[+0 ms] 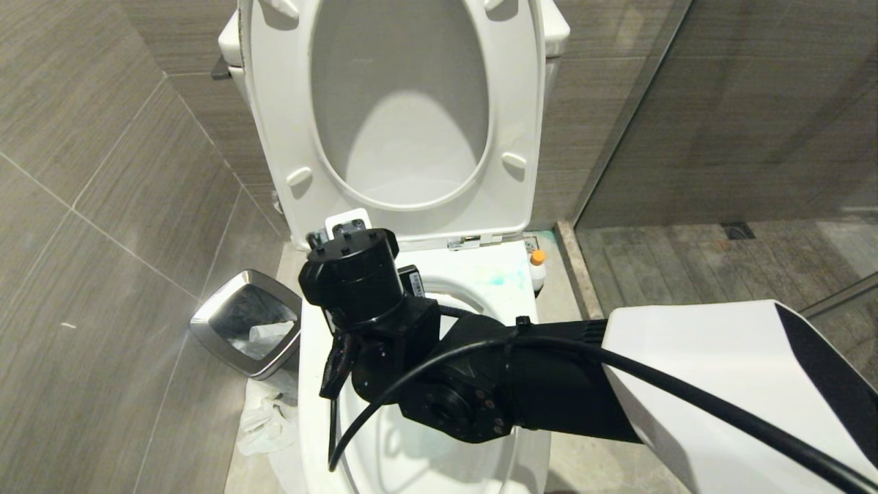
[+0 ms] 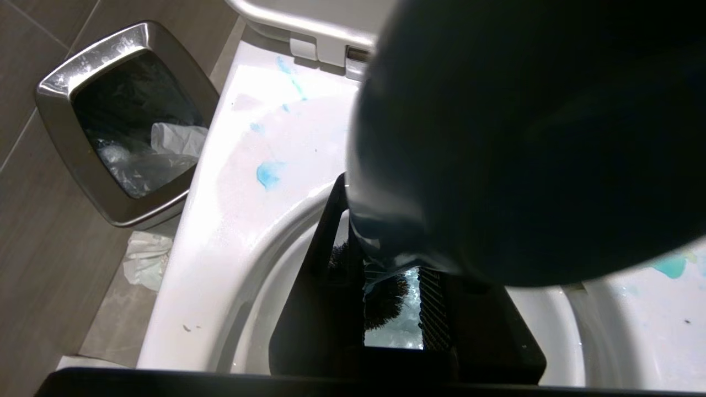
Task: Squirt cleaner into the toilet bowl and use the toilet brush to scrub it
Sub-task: Scrub the toilet bowl
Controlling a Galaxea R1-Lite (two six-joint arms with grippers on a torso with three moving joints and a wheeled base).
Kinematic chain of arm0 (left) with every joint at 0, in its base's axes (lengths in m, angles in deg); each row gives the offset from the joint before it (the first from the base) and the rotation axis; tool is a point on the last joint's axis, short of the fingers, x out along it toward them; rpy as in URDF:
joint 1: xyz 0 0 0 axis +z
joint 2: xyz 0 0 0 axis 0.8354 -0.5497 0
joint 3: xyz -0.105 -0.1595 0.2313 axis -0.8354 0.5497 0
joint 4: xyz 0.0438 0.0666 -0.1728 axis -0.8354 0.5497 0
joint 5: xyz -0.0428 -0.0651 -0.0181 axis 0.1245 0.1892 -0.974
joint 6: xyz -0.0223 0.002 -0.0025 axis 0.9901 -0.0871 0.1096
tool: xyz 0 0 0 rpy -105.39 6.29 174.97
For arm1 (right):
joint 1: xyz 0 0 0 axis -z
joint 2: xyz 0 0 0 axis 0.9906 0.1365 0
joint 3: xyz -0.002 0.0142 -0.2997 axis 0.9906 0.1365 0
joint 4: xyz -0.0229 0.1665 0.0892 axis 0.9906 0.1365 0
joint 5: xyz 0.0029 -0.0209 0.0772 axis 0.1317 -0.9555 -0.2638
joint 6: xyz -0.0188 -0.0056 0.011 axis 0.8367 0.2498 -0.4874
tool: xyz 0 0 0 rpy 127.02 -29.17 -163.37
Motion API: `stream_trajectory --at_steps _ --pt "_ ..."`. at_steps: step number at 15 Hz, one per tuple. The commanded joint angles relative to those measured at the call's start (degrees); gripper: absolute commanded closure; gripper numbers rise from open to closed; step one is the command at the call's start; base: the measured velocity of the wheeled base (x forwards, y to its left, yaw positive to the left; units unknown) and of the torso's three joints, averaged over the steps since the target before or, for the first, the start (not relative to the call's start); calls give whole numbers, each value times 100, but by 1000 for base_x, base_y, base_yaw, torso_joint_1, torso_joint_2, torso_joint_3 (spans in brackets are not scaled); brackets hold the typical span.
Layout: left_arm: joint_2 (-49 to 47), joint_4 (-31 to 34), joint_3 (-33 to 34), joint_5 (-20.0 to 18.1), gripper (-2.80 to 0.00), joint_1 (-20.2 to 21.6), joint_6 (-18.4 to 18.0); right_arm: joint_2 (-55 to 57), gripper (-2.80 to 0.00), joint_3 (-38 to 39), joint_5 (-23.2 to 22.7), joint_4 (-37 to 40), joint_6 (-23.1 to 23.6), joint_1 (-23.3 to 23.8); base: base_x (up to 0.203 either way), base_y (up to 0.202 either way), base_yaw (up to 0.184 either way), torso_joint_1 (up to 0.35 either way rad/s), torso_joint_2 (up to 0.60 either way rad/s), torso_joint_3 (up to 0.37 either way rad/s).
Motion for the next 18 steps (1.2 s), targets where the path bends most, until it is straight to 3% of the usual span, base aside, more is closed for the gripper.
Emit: stream_trajectory --at_steps 1,14,18 --pt "-4 -4 0 2 0 4 2 309 0 -313 24 -3 36 23 0 0 0 0 0 0" --pt "0 -4 0 11 0 4 2 65 0 -372 74 -76 199 440 0 0 0 0 0 0" --pt "0 2 0 4 0 4 2 -427 0 267 80 -9 216 466 0 0 0 0 0 0"
